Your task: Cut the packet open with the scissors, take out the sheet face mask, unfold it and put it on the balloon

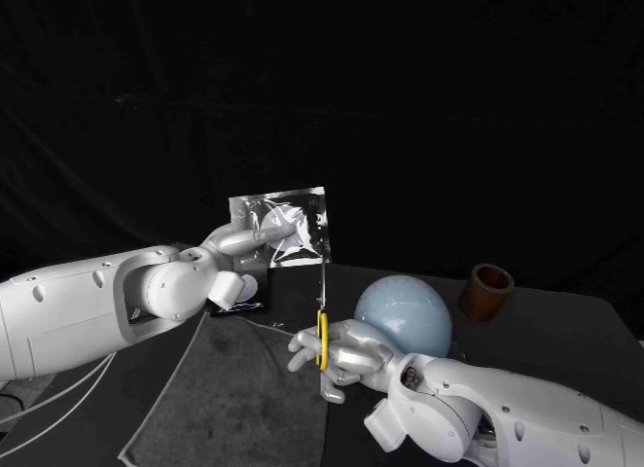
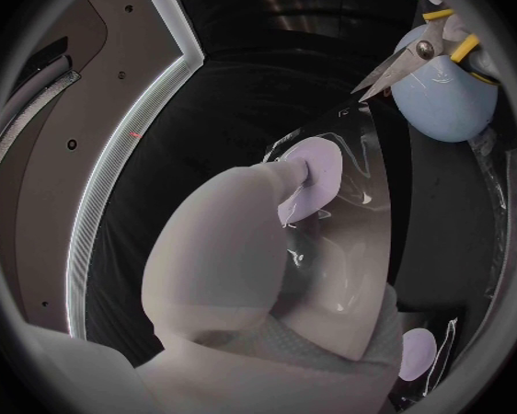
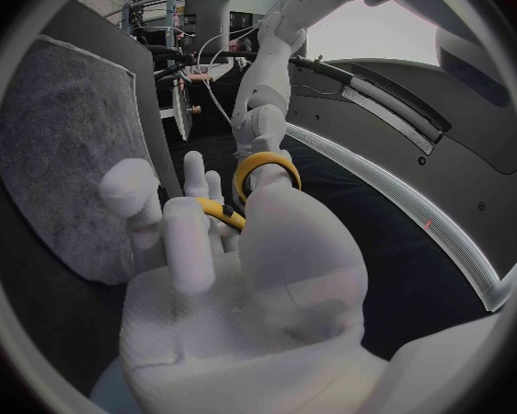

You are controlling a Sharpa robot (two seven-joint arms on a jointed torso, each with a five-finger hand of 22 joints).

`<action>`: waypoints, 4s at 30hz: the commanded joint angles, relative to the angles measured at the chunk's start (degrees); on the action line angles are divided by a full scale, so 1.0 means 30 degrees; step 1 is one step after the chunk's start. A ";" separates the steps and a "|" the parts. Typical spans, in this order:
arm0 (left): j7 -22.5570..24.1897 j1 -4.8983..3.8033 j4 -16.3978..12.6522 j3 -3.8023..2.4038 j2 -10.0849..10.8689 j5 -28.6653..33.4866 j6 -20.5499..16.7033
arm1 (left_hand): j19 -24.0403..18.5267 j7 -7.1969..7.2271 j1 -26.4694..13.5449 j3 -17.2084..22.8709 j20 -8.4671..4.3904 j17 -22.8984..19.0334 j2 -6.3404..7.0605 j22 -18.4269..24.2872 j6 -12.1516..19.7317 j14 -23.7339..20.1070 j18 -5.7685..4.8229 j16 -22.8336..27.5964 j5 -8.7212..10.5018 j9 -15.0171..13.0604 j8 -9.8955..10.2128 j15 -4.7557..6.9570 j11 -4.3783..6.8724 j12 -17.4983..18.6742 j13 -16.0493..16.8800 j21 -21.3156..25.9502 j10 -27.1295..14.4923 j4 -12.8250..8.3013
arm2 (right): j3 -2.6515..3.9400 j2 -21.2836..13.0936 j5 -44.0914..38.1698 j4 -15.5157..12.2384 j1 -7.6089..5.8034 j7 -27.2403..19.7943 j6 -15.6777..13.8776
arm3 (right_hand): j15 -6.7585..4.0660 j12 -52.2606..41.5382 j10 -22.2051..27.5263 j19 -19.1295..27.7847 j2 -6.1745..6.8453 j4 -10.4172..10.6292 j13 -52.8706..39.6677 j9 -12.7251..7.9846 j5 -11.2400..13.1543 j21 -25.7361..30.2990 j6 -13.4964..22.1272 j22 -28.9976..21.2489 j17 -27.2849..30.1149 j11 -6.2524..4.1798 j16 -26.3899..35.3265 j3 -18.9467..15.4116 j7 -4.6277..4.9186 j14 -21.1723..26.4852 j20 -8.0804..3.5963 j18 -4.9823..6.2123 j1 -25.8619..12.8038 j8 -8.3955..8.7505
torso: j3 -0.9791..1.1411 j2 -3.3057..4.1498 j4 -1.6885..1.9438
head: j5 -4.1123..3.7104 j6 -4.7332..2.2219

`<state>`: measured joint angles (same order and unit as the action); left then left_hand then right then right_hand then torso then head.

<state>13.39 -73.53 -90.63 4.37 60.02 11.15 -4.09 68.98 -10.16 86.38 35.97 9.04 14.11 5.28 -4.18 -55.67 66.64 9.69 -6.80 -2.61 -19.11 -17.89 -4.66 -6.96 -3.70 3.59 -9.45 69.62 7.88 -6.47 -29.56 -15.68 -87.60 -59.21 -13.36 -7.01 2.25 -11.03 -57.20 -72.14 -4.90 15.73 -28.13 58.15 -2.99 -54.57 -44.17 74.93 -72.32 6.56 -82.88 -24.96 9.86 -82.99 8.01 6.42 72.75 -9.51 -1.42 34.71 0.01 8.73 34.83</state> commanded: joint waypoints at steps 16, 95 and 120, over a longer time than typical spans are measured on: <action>-0.0235 -0.0033 -0.0126 -0.0025 -0.0032 -0.0310 0.0830 | 0.0057 -0.0125 -0.0136 0.0051 0.0008 0.0035 -0.0178 0.0015 -0.0047 0.0100 0.0225 0.0087 -0.0071 -0.0088 -0.0076 0.0057 -0.0036 0.0058 -0.0008 -0.0075 0.0140 -0.0116 | 0.0255 0.0110 -0.0220 0.0223 -0.0052 -0.0093 -0.0106 | 0.0074 0.0073 0.0129 -0.0021 -0.0068 -0.0090 0.0163 0.0002 0.0064 -0.0221 -0.0311 0.1994 -0.0005 0.0041 0.0042 -0.0373 0.0132 0.0090 0.0102 0.0093 0.0314 0.0007 | -0.0002 -0.0007 0.0002 | -0.0019 -0.0051; 0.0295 -0.0762 -0.0274 -0.0078 -0.0117 -0.0540 0.0323 | 0.0044 -0.0144 -0.0202 0.0166 -0.0002 0.0059 -0.0178 0.0019 -0.0035 0.0093 0.0227 0.0111 -0.0073 -0.0124 -0.0099 0.0062 -0.0041 0.0060 -0.0009 -0.0083 0.0139 -0.0277 | 0.0409 -0.0441 -0.0425 -0.0488 0.0060 0.0370 0.0458 | 0.0800 0.0519 0.3235 0.1477 0.3509 0.0367 0.3679 -0.1944 0.0027 0.1355 0.7366 0.1341 0.2544 0.0824 0.0194 0.4477 0.0675 0.1573 0.0812 0.0461 -0.1403 0.1318 | 0.0001 -0.0007 0.0003 | -0.0024 0.0077; 0.0140 -0.0732 -0.0265 -0.0060 -0.0109 -0.0541 0.0462 | 0.0048 -0.0151 -0.0264 0.0204 -0.0003 0.0076 -0.0173 0.0017 -0.0045 0.0109 0.0225 0.0112 -0.0072 -0.0147 -0.0119 0.0061 -0.0044 0.0052 -0.0006 -0.0095 0.0158 -0.0341 | 0.0813 -0.0387 -0.0091 -0.0405 0.0061 0.0095 -0.0110 | 0.0570 -0.0527 0.2214 0.0779 0.2507 0.0244 0.4404 -0.2562 0.0048 0.0192 0.6019 0.1573 0.2214 0.0548 -0.0242 0.4156 0.0737 0.1125 0.0622 0.0289 -0.1005 -0.0756 | -0.0001 -0.0004 0.0001 | -0.0106 0.0040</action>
<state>13.65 -75.65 -91.29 4.25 59.80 9.59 -3.81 68.97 -10.27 85.53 36.68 9.05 14.26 5.24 -4.19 -55.79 66.64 9.50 -6.80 -2.58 -19.27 -17.84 -4.66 -7.18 -3.70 3.59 -9.43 69.81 7.17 -4.09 -30.83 -16.36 -88.75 -59.04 -11.93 -7.31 3.99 -12.51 -50.08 -69.49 3.10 16.45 -14.95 50.50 -2.99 -53.88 -25.81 74.91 -65.65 8.39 -83.44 -12.28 9.03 -79.40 9.84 6.96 69.99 -11.75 -1.42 34.71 0.00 8.48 35.02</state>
